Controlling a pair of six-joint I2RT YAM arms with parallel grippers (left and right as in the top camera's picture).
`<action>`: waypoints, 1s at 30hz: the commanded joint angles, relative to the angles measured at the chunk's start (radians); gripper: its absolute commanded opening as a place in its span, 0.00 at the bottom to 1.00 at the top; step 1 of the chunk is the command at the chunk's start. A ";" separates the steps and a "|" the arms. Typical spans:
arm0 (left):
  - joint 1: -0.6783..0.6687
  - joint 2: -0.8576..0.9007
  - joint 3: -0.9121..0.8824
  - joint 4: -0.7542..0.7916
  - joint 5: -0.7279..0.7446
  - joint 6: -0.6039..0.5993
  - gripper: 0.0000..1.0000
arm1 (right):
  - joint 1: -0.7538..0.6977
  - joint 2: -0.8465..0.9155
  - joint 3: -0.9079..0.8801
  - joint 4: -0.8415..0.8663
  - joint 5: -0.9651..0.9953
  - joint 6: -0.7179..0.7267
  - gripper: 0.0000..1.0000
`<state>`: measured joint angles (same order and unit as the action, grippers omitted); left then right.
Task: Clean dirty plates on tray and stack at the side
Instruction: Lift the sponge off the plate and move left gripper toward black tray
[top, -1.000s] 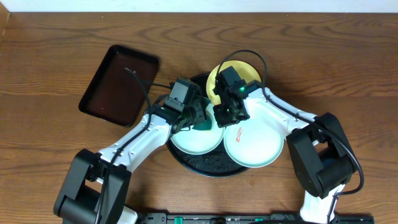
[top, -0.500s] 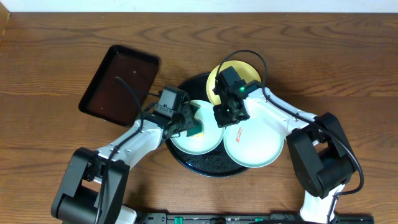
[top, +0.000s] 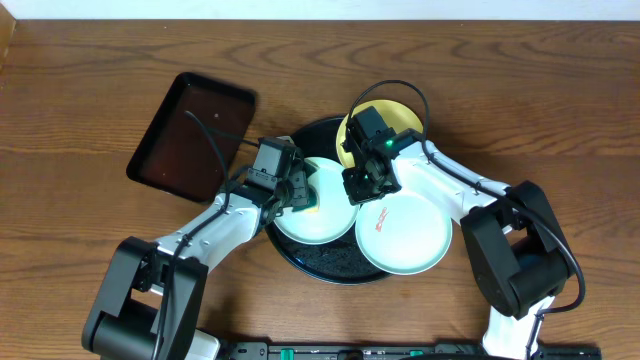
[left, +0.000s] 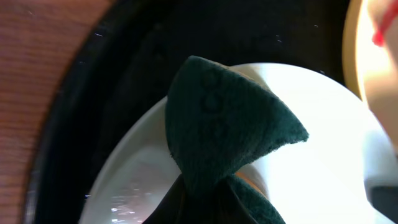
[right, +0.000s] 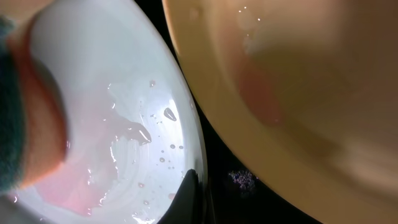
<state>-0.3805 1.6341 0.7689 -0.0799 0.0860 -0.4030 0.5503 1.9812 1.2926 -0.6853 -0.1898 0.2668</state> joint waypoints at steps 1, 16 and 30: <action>0.031 0.002 -0.019 -0.004 -0.215 0.068 0.08 | -0.003 0.012 -0.004 -0.007 0.051 -0.022 0.01; 0.031 0.002 -0.020 0.047 -0.370 0.097 0.07 | -0.003 0.012 -0.004 -0.008 0.051 -0.029 0.01; 0.031 -0.070 -0.019 0.198 -0.421 0.096 0.07 | -0.003 0.012 -0.004 -0.022 0.051 -0.040 0.01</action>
<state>-0.3717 1.6222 0.7555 0.1055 -0.2222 -0.3241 0.5503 1.9812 1.2953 -0.6815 -0.1905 0.2665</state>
